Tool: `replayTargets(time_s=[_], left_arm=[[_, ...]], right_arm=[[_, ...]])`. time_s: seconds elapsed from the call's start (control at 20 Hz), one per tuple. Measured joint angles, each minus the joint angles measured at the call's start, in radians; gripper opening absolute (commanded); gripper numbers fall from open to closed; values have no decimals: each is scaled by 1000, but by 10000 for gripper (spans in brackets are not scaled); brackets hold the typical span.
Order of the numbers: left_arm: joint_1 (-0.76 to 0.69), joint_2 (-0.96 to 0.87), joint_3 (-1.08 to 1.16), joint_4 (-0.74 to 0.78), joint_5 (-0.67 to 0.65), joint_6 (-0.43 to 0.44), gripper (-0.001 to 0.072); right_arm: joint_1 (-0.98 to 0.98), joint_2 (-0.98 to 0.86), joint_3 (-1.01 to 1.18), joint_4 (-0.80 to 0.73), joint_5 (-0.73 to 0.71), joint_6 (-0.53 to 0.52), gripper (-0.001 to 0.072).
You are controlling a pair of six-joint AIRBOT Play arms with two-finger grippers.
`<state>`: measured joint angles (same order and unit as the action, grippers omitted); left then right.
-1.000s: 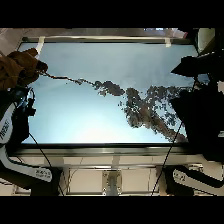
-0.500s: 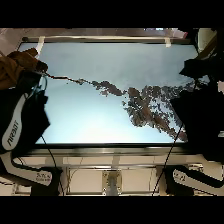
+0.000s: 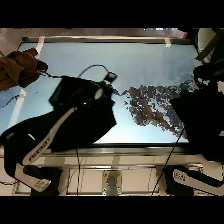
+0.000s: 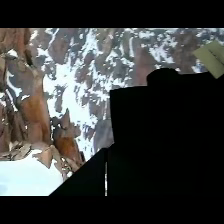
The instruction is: Fold the clothes and pants, and hang the long-sleeved shirts on hangers.
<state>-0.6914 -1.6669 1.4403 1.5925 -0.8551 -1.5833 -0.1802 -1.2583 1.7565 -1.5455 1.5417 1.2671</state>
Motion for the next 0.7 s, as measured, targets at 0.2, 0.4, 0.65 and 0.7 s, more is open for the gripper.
replayTargets(time_s=[0.2, 0.4, 0.65, 0.7], left_arm=[[-57, -3, 76, -32, 107, -20, 606], [65, 103, 152, 100, -11, -87, 605], [326, 362, -71, 158, -300, -120, 605], [368, 432, -177, 157, -329, -130, 605]], right_arm=[[-103, -37, -2, 6, -48, 3, 334], [-225, -74, -65, 142, -61, 24, 337], [-278, -48, -403, 373, -56, -8, 338], [-274, -33, -507, 427, -72, -22, 338]])
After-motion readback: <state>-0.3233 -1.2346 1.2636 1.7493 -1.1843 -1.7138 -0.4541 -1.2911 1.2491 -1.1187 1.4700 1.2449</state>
